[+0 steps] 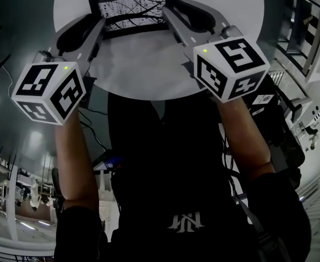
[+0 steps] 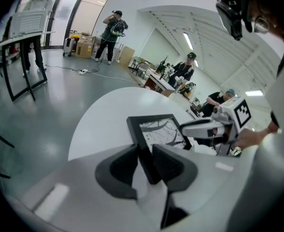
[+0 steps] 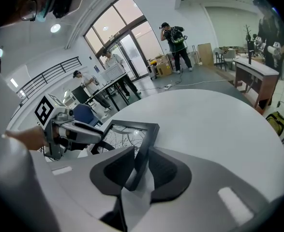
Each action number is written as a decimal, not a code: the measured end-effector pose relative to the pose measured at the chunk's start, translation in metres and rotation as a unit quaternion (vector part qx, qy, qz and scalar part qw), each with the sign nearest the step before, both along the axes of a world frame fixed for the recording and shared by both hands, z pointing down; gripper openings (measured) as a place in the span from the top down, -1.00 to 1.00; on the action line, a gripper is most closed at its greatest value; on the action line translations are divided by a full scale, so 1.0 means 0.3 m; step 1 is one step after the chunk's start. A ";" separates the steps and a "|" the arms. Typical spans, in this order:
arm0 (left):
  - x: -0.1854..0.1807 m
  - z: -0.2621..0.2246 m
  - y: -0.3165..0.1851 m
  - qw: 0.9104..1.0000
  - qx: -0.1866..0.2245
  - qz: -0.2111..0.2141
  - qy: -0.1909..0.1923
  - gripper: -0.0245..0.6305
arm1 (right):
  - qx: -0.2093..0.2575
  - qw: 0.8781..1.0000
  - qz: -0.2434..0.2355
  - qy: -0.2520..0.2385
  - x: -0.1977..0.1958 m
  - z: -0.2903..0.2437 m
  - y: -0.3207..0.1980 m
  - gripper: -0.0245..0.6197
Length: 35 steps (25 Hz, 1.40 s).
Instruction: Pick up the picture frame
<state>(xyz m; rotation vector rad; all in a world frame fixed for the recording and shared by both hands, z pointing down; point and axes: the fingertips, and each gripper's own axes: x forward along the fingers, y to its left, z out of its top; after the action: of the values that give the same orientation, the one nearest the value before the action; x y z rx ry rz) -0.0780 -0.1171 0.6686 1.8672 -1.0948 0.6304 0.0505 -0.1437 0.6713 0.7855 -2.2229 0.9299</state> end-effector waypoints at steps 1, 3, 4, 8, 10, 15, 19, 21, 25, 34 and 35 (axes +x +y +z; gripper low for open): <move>0.001 -0.001 0.001 1.000 0.001 -0.001 0.000 0.63 | 0.003 1.000 0.001 -0.001 0.000 -0.005 -0.002 0.64; 0.002 -0.008 0.001 1.000 0.005 -0.004 0.002 0.63 | 0.010 1.000 0.003 -0.005 0.001 -0.019 -0.006 0.65; 0.002 -0.015 0.000 1.000 0.009 -0.006 0.002 0.63 | 0.012 1.000 0.005 -0.008 0.003 -0.027 -0.007 0.65; -0.002 -0.058 -0.007 0.999 0.037 -0.012 0.000 0.66 | 0.026 0.999 0.013 -0.018 0.006 -0.063 -0.010 0.70; -0.008 -0.089 -0.017 0.999 0.049 -0.013 0.000 0.66 | 0.035 0.999 0.014 -0.019 0.002 -0.088 -0.017 0.70; -0.026 -0.211 -0.083 0.997 0.083 -0.005 -0.009 0.68 | 0.063 0.998 0.020 -0.023 -0.014 -0.187 -0.079 0.70; -0.038 -0.352 -0.130 0.993 0.117 -0.005 -0.018 0.69 | 0.091 0.995 0.024 -0.028 -0.019 -0.311 -0.113 0.74; -0.031 -0.427 -0.143 0.991 0.134 -0.006 -0.021 0.70 | 0.107 0.993 0.026 -0.031 -0.009 -0.382 -0.125 0.75; -0.012 -0.586 -0.170 0.986 0.167 -0.004 -0.027 0.70 | 0.146 0.988 0.035 -0.045 0.011 -0.552 -0.165 0.76; -0.018 -0.990 -0.256 0.963 0.265 -0.006 -0.041 0.71 | 0.257 0.962 0.048 -0.076 0.017 -0.977 -0.232 0.80; -0.016 -1.039 -0.263 0.960 0.276 -0.005 -0.043 0.71 | 0.267 0.959 0.050 -0.079 0.020 -1.022 -0.236 0.80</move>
<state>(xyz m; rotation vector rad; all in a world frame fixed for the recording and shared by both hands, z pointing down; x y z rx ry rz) -0.0827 -0.1960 0.3570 2.3168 -1.4431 0.4250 0.0564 -0.2146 0.3647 1.0999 -2.6378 0.4389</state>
